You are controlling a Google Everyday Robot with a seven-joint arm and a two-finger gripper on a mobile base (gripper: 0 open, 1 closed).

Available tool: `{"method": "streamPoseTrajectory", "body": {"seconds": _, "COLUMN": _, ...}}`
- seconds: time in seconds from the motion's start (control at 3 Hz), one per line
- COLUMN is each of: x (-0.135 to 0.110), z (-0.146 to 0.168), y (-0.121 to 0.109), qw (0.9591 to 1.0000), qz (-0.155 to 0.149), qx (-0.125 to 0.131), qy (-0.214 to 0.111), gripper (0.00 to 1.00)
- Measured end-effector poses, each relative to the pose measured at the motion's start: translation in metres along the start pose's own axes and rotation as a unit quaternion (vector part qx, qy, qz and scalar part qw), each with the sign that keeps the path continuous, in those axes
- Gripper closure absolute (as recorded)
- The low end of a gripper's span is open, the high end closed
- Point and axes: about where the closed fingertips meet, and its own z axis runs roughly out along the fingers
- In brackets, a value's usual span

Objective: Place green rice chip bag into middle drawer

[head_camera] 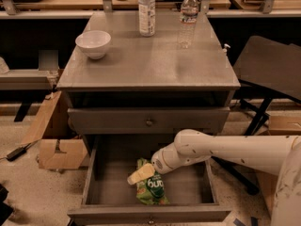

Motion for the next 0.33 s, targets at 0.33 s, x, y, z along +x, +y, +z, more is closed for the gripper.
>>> {"method": "streamPoseTrajectory", "body": {"seconds": 0.33, "x": 0.0000, "z": 0.0000, "y": 0.0000, "qw": 1.0000, "qz": 0.000, "qx": 0.000, "qy": 0.000, "gripper": 0.00}}
